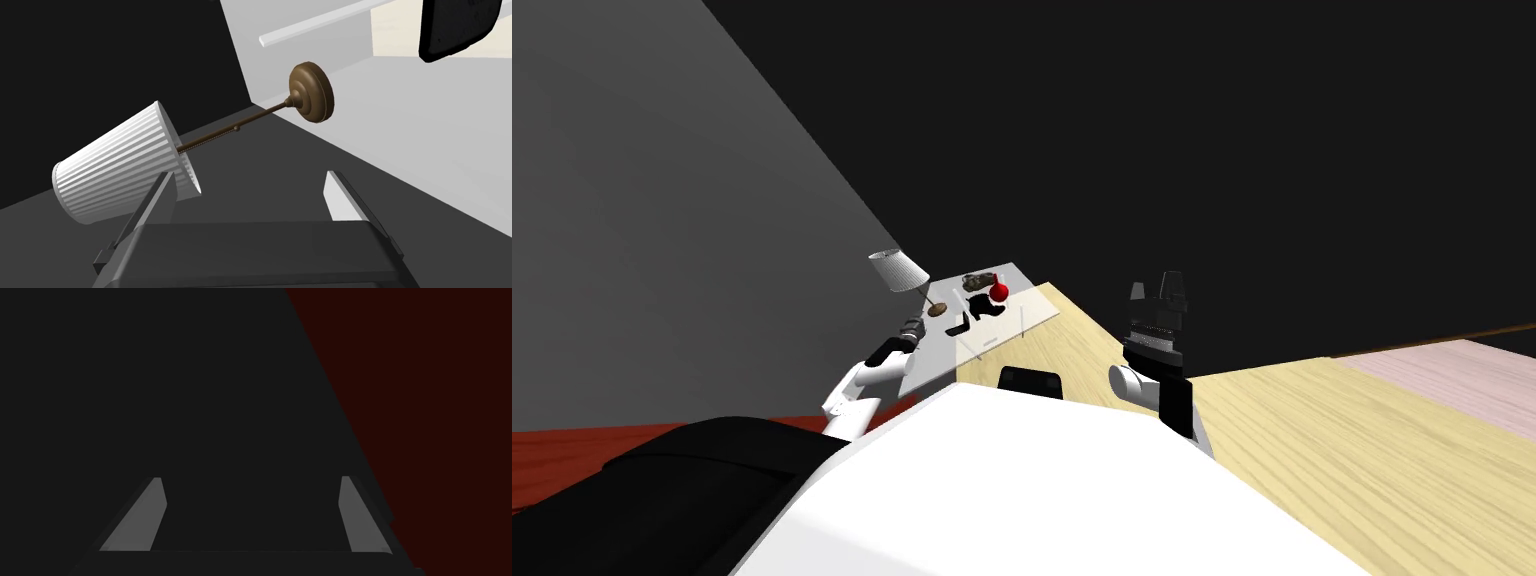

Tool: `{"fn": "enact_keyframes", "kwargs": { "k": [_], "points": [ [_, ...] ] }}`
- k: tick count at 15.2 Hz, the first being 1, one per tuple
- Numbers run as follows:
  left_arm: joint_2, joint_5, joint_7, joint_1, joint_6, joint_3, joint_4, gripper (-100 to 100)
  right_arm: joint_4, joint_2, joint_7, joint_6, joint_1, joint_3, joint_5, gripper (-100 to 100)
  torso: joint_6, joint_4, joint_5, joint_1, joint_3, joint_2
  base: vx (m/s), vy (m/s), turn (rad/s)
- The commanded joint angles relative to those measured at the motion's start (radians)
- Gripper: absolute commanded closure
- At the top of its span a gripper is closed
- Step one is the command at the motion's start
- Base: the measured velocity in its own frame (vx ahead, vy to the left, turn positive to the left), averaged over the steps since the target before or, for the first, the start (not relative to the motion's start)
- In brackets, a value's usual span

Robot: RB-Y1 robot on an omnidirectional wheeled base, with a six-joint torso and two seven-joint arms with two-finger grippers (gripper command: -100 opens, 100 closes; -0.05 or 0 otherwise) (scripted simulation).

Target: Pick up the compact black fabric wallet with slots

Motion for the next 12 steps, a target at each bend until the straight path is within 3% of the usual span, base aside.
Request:
{"fn": "enact_keyframes", "kwargs": {
  "k": [1,3,4,6,7,9,10,12],
  "points": [
    [0.014,0.017,0.0,-0.006,0.05,0.022,0.026,-100,0.0,0.0,0.0,0.0,0.0,0.0,0.0,0,0.0,0.0,0.0,0.0,0.0,0.0,-0.006,-0.005,-0.25],
    [0.014,0.017,0.0,-0.006,0.067,0.022,0.026,-100,0.0,0.0,0.0,0.0,0.0,0.0,0.0,0,-0.001,0.0,0.0,0.0,0.0,0.0,-0.003,0.001,-0.015],
    [0.028,0.04,0.0,-0.011,0.101,0.05,0.069,-100,0.0,0.0,0.0,0.0,0.0,0.0,0.0,0,-0.001,0.0,0.0,0.0,0.0,0.0,-0.002,-0.007,-0.173],
    [0.028,0.04,0.0,-0.011,0.126,0.05,0.069,-100,0.0,0.0,0.0,0.0,0.0,0.0,0.0,0,0.0,0.0,0.0,0.0,0.0,0.0,-0.002,-0.003,-0.201],
    [0.041,0.063,0.0,-0.017,0.164,0.078,0.111,-100,0.0,0.0,0.0,0.0,0.0,0.0,0.0,0,-0.001,0.0,0.0,0.0,0.0,0.0,-0.001,-0.005,-0.263],
    [0.041,0.063,0.0,-0.017,0.185,0.078,0.111,-100,0.0,0.0,0.0,0.0,0.0,0.0,0.0,0,0.0,0.0,0.0,0.0,0.0,0.0,-0.001,0.0,-0.164],
    [0.053,0.086,-0.001,-0.022,0.219,0.106,0.153,-100,0.0,0.0,0.0,0.0,0.0,0.0,0.0,0,-0.001,0.0,0.0,0.0,0.0,0.0,0.001,-0.004,-0.197],
    [0.053,0.086,-0.001,-0.022,0.244,0.106,0.153,-100,0.0,0.0,0.0,0.0,0.0,0.0,0.0,0,0.0,0.0,0.0,0.0,0.0,0.0,0.0,0.0,-0.193]
  ]
}}
